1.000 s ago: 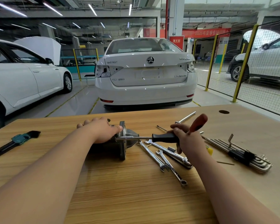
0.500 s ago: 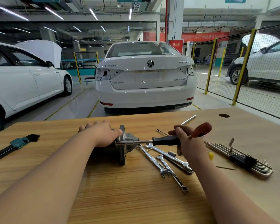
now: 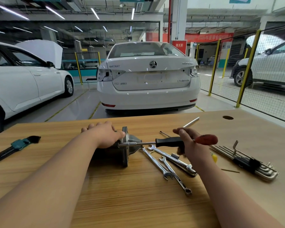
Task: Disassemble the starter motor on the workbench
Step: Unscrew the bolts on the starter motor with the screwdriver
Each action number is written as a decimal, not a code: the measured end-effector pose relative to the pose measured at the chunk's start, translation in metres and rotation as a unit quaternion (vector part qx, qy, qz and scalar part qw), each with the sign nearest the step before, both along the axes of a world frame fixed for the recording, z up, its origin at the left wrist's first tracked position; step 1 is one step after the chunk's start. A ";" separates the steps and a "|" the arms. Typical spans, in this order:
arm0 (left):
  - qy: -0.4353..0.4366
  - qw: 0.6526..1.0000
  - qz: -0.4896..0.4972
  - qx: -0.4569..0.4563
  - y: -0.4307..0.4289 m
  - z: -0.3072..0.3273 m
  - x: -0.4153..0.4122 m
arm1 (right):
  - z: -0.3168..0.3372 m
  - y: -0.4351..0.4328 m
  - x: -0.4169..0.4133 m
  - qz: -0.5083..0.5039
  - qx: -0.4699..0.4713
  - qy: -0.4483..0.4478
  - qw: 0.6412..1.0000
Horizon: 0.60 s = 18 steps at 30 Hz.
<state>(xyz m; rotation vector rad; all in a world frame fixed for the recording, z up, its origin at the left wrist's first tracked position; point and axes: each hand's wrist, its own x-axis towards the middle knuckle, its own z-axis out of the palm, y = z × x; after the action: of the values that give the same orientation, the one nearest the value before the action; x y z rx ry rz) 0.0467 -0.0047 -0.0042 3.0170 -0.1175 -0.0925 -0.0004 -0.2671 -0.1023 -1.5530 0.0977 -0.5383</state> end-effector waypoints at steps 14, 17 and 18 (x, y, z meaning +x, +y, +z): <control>-0.002 1.000 0.006 0.004 0.000 -0.001 0.000 | 0.003 0.003 -0.004 0.019 0.014 0.027 0.999; 0.000 1.000 0.008 0.003 0.000 -0.001 0.000 | 0.004 0.008 0.000 -0.019 0.015 0.022 0.999; -0.001 1.000 0.008 0.002 0.000 -0.001 0.001 | 0.004 0.008 0.002 -0.034 0.017 0.024 0.999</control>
<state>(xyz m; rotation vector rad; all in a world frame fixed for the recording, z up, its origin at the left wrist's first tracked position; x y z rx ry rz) 0.0476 -0.0050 -0.0054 3.0216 -0.0922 -0.0892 0.0013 -0.2588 -0.0986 -1.5342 0.1959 -0.5510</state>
